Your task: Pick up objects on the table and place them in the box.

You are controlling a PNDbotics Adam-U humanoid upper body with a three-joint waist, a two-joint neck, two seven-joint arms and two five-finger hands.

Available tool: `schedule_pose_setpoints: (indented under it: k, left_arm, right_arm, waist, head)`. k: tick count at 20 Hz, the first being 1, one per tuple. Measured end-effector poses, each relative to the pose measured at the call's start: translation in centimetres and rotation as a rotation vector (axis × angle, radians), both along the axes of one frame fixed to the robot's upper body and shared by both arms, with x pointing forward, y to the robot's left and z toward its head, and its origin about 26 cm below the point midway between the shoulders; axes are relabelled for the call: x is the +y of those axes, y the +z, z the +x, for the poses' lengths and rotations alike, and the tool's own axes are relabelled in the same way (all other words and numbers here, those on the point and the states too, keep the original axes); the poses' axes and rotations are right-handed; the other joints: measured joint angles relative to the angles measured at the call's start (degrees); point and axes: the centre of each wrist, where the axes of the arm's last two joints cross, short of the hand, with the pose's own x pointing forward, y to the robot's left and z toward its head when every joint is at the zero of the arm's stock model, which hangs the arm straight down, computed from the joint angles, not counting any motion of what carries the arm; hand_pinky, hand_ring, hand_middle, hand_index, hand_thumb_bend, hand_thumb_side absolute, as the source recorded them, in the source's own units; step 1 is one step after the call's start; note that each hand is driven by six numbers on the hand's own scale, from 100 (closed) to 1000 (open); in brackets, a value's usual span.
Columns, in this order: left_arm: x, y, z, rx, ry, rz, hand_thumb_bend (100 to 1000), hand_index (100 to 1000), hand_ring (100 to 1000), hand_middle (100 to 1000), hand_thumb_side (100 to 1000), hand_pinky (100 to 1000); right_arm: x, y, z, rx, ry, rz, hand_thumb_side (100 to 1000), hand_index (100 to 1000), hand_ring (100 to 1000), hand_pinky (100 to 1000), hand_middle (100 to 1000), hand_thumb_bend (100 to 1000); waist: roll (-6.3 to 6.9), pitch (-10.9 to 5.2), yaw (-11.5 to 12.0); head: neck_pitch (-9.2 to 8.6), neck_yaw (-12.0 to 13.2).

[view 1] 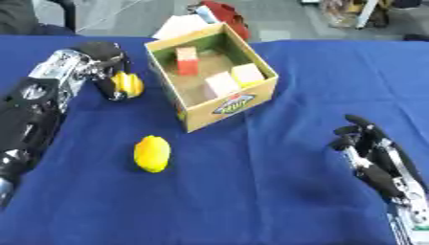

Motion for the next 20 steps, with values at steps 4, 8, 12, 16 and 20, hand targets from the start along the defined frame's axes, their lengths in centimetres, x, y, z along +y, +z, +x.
schedule_pose_setpoints:
  k: [4,8,12,16,20]
  left_arm:
    - [-0.8,3.3,-0.5,-0.095,-0.059,-0.013,356,545,408,354,155,602]
    - [-2.7,7.3,-1.2,-0.203,-0.158,-0.051,319,540,406,351,147,605]
    - [-5.1,8.7,-1.7,-0.216,-0.277,-0.080,309,553,421,363,154,609]
    - [-7.7,7.5,-1.7,-0.119,-0.394,-0.081,308,570,434,378,163,613]
    - [-9.4,5.9,-1.7,0.002,-0.471,-0.070,289,593,450,397,170,617]
  right_arm:
    - [0.0,0.0,0.0,0.000,-0.001,0.000,366,900,626,657,661,100]
    - [0.0,-0.1,0.0,0.003,-0.001,0.000,366,900,626,657,661,100]
    - [0.0,-0.2,0.0,0.007,0.000,-0.001,367,900,626,657,662,100]
    - [0.0,-0.2,0.0,0.007,0.000,-0.001,364,900,626,657,662,100]
    - [0.0,-0.2,0.0,0.008,0.000,-0.001,364,900,626,657,662,100]
  waist:
    - [0.00,0.00,0.08]
    - [0.00,-0.06,0.02]
    - [0.00,-0.06,-0.38]
    - [0.00,-0.06,-0.99]
    - [0.00,-0.06,-1.16]
  head:
    - [0.00,-0.03]
    - [0.02,-0.04]
    - [0.04,-0.05]
    - [0.07,-0.04]
    - [0.08,-0.02]
